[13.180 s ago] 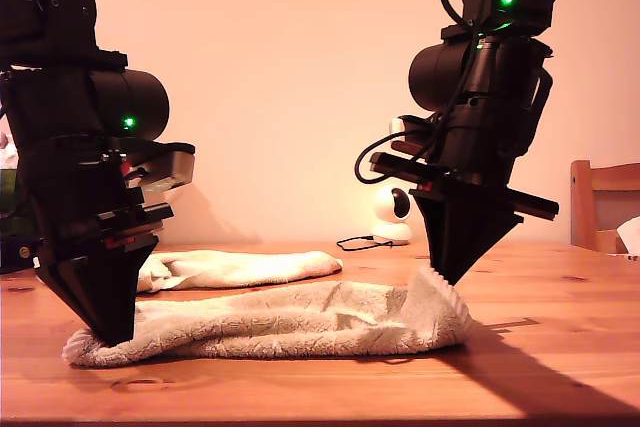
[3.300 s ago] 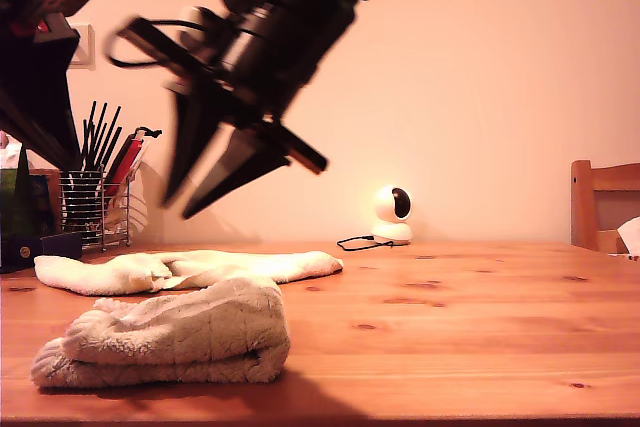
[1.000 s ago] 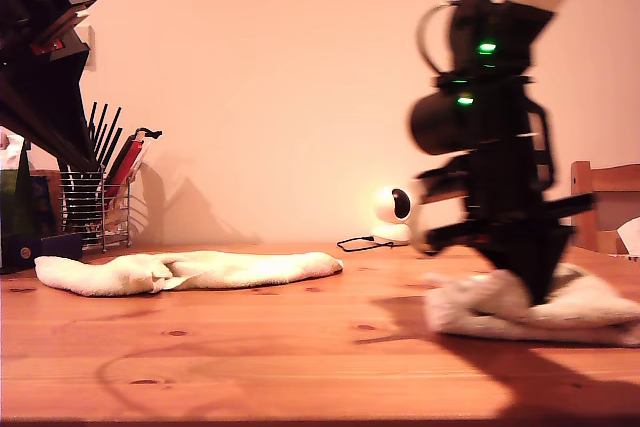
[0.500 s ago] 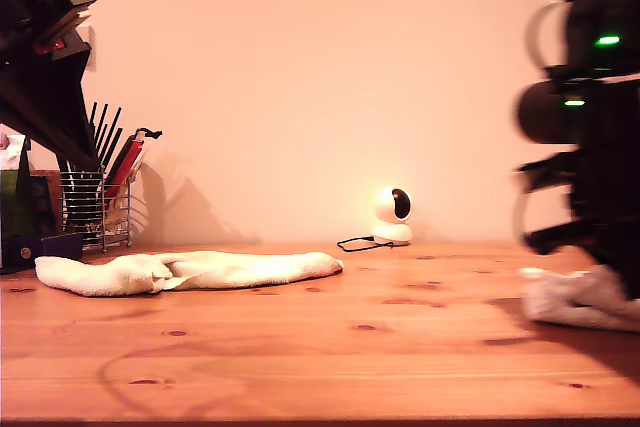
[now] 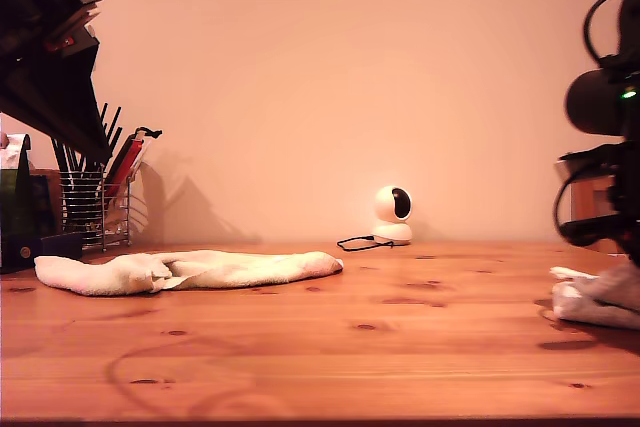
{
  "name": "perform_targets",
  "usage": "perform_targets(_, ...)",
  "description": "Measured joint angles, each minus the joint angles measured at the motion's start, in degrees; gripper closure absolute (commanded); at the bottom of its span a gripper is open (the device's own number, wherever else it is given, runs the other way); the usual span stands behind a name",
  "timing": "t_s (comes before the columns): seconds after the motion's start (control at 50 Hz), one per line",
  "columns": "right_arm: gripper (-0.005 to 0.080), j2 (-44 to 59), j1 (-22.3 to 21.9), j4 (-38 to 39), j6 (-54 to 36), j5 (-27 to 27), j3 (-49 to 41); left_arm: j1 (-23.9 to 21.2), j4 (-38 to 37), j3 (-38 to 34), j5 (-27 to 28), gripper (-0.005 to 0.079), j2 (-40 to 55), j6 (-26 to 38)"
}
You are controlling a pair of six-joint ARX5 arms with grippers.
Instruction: Fold the tea towel in front of you. After folding it, place it to the right side.
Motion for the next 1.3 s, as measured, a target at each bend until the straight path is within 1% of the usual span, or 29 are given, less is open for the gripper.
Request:
perform_targets(0.14, 0.0763, -5.7, -0.5, -3.2, 0.0, -1.4, -3.0, 0.0, 1.3, 0.0, 0.2, 0.0761, 0.0, 0.0)
perform_targets(0.22, 0.0763, -11.2, -0.5, -2.7, 0.0, -2.4, -3.2, 0.0, 2.7, 0.0, 0.3, 0.0761, 0.0, 0.0)
perform_targets(0.4, 0.0763, -23.5, 0.7, -2.3, 0.6, -6.6, -2.1, 0.0, 3.2, 0.0, 0.8, 0.0761, 0.0, 0.0)
perform_targets(0.5, 0.0763, -26.6, 1.7, -2.6, 1.4, -9.2, -1.9, 0.0, 3.7, 0.0, 1.3, 0.0761, 0.0, 0.0)
perform_targets(0.62, 0.0763, -28.0, 3.9, -2.1, 1.5, -13.2, -1.9, 0.0, 6.8, 0.0, 1.6, 0.0761, 0.0, 0.7)
perform_targets(0.84, 0.0763, -29.8, 11.0, 7.1, 0.2, -19.4, -1.9, 0.6, 16.0, 0.0, 0.7, 0.0761, 0.6, 3.9)
perform_targets(1.0, 0.0763, -28.6, 15.2, 16.3, -3.8, -21.2, -1.9, 2.4, 23.7, 0.0, 0.4, 0.0761, 5.1, 7.0)
perform_targets(1.08, 0.0763, -27.4, 16.4, 20.6, -5.7, -22.1, -1.9, 3.4, 27.5, 0.0, 0.2, 0.0761, 9.0, 8.3)
perform_targets(1.2, 0.0763, -25.1, 17.2, 25.3, -6.1, -24.1, -1.9, 4.2, 34.1, 0.0, 0.2, 0.076, 15.5, 9.8)
perform_targets(1.26, 0.0763, -23.9, 17.2, 26.1, -6.1, -25.5, -1.9, 4.3, 37.2, 0.0, 0.3, 0.0741, 17.8, 11.3)
perform_targets(1.3, 0.0763, -23.0, 17.2, 26.3, -6.1, -26.0, -1.9, 4.3, 40.1, 0.0, 0.6, 0.0705, 19.2, 12.1)
